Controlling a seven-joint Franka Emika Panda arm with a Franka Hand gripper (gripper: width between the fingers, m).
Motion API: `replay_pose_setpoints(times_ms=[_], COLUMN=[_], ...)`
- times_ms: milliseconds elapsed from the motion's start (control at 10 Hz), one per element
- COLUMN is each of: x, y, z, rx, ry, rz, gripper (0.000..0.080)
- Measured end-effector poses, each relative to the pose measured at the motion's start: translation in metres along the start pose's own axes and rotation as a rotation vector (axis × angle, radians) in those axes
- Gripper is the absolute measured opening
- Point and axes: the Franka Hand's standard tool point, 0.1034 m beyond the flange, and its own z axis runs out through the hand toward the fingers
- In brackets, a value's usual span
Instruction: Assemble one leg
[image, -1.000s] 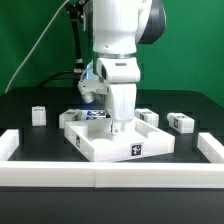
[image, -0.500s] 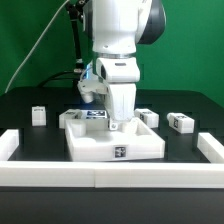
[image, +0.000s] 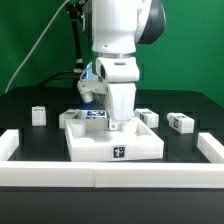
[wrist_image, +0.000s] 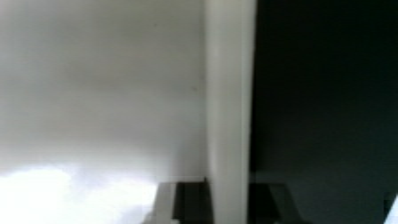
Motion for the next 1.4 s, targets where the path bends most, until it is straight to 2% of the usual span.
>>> replay_pose_setpoints(times_ms=[300,800,900,1000,1100,1300,1400], x=[0.017,0.066,0.076,0.085,0.092,0.093,0.092], y=[0.010,0.059,0.067,0.078,0.088,0.093,0.095], z=[-0.001,-0.002,-0.003,-0.004,-0.004,-0.004,-0.004], rx=[-0.015,-0.049,-0.051,-0.038,-0.048,-0.051,-0.045], ry=[0.005,0.021,0.023,0.020,0.024,0.023,0.021], rz=[0.064,0.112,0.129,0.125,0.144,0.192,0.192], gripper=[0.0060,0.0060,0.0060,0.0060,0.0060,0.0061,0.0060])
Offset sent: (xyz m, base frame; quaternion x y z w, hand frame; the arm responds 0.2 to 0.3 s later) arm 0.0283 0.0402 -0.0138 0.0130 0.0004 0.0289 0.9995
